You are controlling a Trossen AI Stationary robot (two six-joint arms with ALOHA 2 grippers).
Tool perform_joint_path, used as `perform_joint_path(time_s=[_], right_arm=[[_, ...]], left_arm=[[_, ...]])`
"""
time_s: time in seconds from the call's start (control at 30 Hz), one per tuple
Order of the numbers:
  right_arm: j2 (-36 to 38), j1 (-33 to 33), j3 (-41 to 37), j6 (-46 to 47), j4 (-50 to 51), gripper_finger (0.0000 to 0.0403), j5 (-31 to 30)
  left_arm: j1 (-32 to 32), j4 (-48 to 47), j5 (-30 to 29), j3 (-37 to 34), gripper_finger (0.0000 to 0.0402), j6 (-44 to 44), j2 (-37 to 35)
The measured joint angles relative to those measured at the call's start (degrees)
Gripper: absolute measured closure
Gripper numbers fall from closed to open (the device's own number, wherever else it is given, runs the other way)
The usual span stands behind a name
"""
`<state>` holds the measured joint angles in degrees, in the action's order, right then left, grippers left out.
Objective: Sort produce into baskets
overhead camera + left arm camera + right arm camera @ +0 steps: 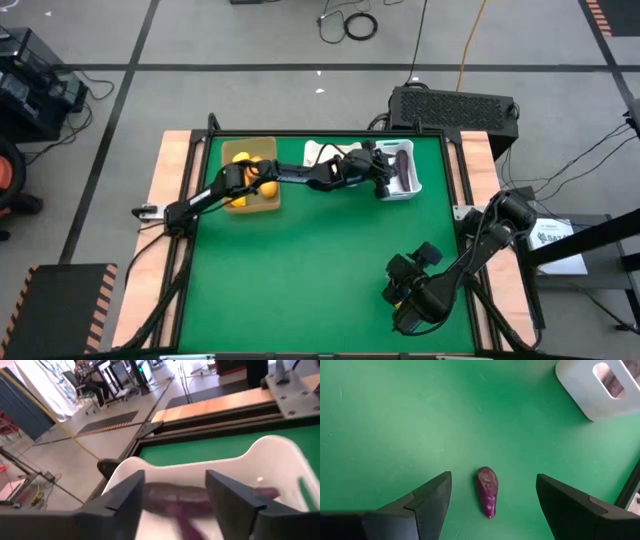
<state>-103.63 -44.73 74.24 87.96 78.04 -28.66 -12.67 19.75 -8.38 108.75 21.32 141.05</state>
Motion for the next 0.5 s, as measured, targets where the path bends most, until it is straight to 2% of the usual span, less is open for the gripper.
perform_joint_path(time_s=[0.13, 0.27, 0.37, 0.5], right_arm=[[0.0, 0.0, 0.0, 0.5, 0.0, 0.0122, 0.5], [0.0, 0.0, 0.0, 1.8, 0.0, 0.0122, 1.4], [0.0, -0.2, 0.0, 1.0, 0.6, 0.0122, 5.7], [0.1, -1.4, 0.0, -1.9, 3.0, 0.0122, 12.5]], left_arm=[[0.5, 0.2, -0.1, 0.0, 0.0147, 0.0, 0.0], [1.9, -4.5, -3.7, 0.0, 0.0134, 0.0, -0.6], [3.3, -11.1, -5.7, 0.0, 0.0133, -0.2, -2.8], [5.1, -20.7, -4.6, 0.1, 0.0133, -3.7, -5.9]])
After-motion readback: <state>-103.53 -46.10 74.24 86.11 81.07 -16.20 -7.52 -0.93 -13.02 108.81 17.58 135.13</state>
